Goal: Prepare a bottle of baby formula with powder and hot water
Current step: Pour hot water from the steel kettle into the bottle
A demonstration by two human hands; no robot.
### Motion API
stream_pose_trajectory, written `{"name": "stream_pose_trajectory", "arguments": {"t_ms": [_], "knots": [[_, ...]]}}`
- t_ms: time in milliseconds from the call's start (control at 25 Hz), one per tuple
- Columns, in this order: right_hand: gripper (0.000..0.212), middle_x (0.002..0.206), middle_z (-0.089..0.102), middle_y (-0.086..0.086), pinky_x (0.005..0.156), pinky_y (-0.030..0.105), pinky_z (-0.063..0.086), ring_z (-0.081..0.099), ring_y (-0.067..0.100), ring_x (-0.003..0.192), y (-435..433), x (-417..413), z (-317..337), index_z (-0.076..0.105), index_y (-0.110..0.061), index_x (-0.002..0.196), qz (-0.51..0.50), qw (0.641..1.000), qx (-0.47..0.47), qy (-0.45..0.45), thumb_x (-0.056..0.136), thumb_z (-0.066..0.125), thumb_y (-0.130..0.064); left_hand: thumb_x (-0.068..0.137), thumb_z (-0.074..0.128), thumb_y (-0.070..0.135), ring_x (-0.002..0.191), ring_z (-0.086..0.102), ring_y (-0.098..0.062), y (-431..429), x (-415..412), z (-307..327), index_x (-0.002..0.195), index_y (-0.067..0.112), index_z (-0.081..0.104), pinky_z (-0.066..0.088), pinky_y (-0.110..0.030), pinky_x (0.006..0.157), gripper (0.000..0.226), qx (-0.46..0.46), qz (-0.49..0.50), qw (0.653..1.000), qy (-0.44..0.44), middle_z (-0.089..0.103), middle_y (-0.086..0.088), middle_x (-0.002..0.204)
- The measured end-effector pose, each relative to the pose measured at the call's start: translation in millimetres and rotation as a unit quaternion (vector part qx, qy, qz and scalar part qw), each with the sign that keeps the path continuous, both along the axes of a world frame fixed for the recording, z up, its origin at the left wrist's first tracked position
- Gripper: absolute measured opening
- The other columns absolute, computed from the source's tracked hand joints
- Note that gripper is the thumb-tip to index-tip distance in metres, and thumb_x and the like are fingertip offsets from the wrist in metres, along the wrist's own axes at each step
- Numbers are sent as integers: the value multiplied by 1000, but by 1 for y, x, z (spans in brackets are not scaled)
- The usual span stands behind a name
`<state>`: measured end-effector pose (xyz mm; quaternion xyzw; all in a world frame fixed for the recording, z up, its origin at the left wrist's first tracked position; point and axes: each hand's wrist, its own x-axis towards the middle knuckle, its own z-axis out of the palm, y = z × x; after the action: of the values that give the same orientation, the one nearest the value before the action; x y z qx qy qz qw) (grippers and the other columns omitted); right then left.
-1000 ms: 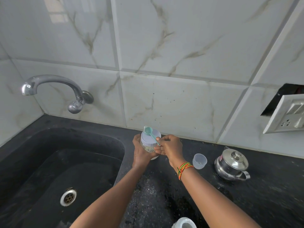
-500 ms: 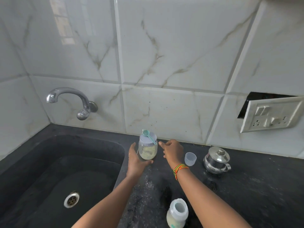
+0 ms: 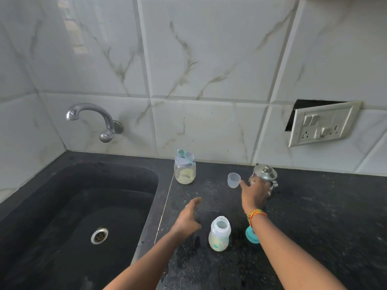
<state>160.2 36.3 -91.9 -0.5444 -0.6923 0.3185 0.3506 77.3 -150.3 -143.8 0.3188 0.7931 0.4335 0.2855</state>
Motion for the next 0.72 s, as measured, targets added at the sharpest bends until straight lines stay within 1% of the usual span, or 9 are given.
{"name": "stream_pose_trajectory", "arguments": {"t_ms": [80,120,200,240,360,440,520,640,720], "knots": [[49,131,39,22,86,43,44,42,42,115,15,14,-1,55,3,110,-41,999,-9,-16,73,79,-20,61,60,-8,130,41,-11,0,7,-8,141,18,30,42,-15,92,89,-25,-64,998,-7,38,1,145],[58,135,34,22,89,45,44,40,44,116,24,18,-3,51,4,115,-51,998,-22,-17,71,80,-19,60,63,-5,132,37,-8,0,11,-11,141,16,29,36,-8,95,90,-40,-89,995,-11,39,3,143],[70,138,30,21,95,47,44,37,44,119,42,21,-7,44,5,122,-47,997,-61,-20,70,81,-21,58,66,-3,130,37,-5,-2,16,-16,140,14,29,31,3,90,92,-63,-115,991,-30,40,5,139],[72,138,31,22,97,48,43,37,45,120,50,21,-8,42,6,125,-40,996,-76,-24,71,81,-22,55,68,1,130,38,-6,-2,17,-19,140,15,29,31,1,93,94,-64,-117,990,-40,42,5,139],[70,135,41,28,96,46,40,44,45,121,70,18,-7,40,7,127,-40,994,-104,-7,74,78,-17,44,75,22,129,41,-5,-3,19,-22,136,19,33,31,-18,109,102,-58,-118,990,-58,47,5,138],[67,132,47,30,95,46,42,48,44,119,79,16,-9,43,9,125,-53,991,-124,14,74,77,-18,46,84,25,126,44,-3,-2,21,-20,134,24,36,30,-20,110,100,-52,-119,990,-59,50,8,134],[65,125,55,31,92,46,46,54,43,115,86,15,-13,51,12,120,-57,988,-140,22,73,78,-24,52,89,21,121,48,-1,1,24,-20,129,30,41,34,-18,107,91,-46,-112,991,-52,55,11,128],[59,114,63,31,86,41,48,60,41,108,90,17,-17,60,14,113,-39,990,-132,18,73,79,-25,55,89,22,112,54,1,5,31,-19,122,36,46,40,-16,100,81,-36,-109,992,-43,60,16,118],[57,112,64,31,87,42,48,61,41,106,92,19,-17,61,14,111,-23,992,-127,13,73,80,-26,59,87,25,108,55,2,7,34,-19,121,33,51,41,-9,93,73,-42,-116,992,-25,61,17,113]]}}
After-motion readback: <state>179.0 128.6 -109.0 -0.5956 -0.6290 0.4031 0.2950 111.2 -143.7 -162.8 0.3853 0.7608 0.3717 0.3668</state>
